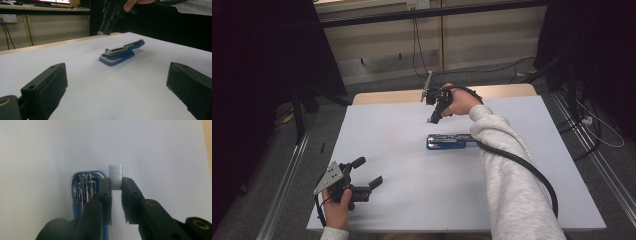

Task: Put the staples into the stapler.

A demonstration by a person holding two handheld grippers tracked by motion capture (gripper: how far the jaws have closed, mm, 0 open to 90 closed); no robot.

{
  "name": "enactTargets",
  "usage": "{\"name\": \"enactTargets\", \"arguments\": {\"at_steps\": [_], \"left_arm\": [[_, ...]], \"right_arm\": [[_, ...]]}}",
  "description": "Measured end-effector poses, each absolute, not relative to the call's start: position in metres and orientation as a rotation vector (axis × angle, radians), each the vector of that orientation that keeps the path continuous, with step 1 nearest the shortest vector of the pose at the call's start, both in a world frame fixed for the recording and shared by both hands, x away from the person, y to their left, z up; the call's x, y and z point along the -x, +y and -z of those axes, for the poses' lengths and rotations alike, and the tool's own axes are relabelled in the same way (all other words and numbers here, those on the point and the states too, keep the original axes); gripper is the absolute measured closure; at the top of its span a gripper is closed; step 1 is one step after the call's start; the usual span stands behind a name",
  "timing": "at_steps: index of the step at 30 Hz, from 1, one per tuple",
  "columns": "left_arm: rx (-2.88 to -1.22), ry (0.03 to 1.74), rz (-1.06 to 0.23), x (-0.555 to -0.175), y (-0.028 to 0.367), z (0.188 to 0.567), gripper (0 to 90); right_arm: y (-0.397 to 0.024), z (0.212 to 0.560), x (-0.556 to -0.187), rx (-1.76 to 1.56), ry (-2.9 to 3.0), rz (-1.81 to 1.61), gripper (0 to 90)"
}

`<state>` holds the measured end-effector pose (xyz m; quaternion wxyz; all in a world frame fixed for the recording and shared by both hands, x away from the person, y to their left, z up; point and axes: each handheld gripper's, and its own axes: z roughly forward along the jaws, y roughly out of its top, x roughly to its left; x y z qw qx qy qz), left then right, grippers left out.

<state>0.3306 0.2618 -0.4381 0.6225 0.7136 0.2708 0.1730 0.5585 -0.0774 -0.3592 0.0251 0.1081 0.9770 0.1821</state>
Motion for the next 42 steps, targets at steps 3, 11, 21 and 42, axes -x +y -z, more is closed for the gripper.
{"name": "enactTargets", "arguments": {"at_steps": [3,11,21,42], "left_arm": [[-1.643,0.621,-0.396,-0.331,0.262,0.438,3.3],[-1.641,0.623,-0.4,-0.331,0.262,0.438,3.3],[-1.642,0.624,-0.398,-0.33,0.262,0.438,3.3],[-1.644,0.618,-0.399,-0.331,0.26,0.437,3.3]], "right_arm": [[-0.078,0.359,-0.558,-0.332,3.02,-0.565,78.0],[-0.078,0.36,-0.556,-0.339,3.03,-0.565,78.0],[-0.079,0.36,-0.553,-0.326,3.038,-0.571,78.1],[-0.08,0.361,-0.542,-0.309,3.057,-0.56,78.0]]}}
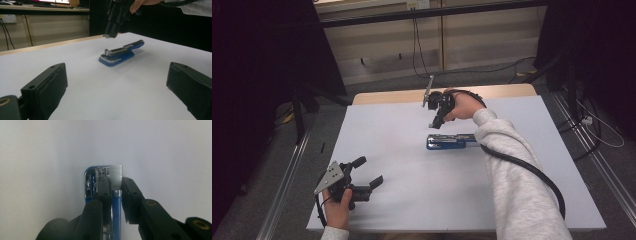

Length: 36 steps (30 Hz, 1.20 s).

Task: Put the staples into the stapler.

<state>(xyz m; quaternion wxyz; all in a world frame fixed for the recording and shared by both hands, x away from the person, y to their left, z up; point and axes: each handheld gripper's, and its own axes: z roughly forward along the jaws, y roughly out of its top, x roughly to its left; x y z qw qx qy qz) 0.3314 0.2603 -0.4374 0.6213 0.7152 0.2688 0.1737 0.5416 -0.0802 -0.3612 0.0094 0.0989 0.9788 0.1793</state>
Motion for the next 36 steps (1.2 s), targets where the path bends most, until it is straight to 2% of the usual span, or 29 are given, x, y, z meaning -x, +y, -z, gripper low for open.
{"name": "enactTargets", "arguments": {"at_steps": [36], "left_arm": [[-1.645,0.618,-0.405,-0.331,0.26,0.437,3.3]], "right_arm": [[-0.076,0.372,-0.535,-0.287,3.094,-0.57,78.0]]}}
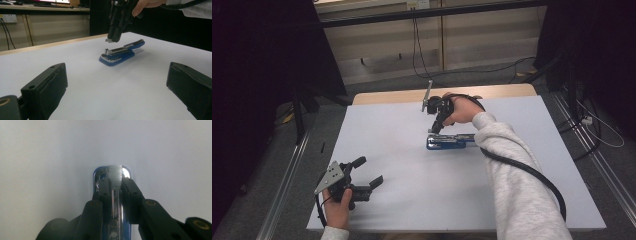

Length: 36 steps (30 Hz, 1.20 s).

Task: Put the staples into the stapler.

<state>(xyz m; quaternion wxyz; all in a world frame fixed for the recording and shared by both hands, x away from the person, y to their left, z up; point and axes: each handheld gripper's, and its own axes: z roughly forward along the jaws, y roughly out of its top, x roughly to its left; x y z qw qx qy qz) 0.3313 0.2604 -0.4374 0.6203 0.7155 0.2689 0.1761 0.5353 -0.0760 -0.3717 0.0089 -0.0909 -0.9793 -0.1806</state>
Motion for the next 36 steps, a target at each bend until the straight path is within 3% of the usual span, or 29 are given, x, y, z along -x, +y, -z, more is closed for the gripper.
{"name": "enactTargets", "arguments": {"at_steps": [36], "left_arm": [[-1.65,0.614,-0.407,-0.331,0.259,0.437,3.3]], "right_arm": [[-0.075,0.388,-0.533,0.279,-3.05,0.555,78.0]]}}
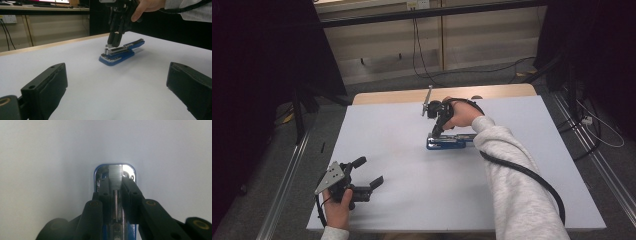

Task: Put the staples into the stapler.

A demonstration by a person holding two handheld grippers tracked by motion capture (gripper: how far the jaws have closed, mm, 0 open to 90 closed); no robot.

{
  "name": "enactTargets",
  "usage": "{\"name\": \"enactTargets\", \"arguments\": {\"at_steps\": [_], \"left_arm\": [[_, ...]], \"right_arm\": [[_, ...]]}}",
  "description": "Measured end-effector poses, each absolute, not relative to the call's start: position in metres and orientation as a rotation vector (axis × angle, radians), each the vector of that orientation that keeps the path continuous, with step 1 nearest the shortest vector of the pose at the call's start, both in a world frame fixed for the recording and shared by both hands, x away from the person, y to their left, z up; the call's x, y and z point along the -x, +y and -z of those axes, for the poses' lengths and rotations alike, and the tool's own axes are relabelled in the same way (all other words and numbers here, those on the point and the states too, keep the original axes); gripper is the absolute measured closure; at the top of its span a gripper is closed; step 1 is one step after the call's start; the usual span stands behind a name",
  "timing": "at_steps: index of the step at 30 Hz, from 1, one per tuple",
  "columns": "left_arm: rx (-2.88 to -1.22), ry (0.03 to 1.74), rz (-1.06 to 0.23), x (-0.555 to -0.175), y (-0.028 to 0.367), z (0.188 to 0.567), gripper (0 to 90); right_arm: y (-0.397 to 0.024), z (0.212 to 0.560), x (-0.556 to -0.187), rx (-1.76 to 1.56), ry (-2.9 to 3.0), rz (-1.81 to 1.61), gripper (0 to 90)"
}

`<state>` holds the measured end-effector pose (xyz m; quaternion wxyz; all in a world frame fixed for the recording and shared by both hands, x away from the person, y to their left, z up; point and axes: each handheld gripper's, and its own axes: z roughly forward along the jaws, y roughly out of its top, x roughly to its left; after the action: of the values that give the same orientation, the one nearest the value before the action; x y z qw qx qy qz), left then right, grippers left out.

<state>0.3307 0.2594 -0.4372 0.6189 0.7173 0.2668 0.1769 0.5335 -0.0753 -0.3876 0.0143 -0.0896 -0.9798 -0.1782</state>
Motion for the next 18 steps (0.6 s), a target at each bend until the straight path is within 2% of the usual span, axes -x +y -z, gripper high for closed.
{"name": "enactTargets", "arguments": {"at_steps": [18], "left_arm": [[-1.651,0.612,-0.407,-0.3302,0.2595,0.437,3.3]], "right_arm": [[-0.0766,0.3922,-0.5347,0.294,-3.047,0.522,78.0]]}}
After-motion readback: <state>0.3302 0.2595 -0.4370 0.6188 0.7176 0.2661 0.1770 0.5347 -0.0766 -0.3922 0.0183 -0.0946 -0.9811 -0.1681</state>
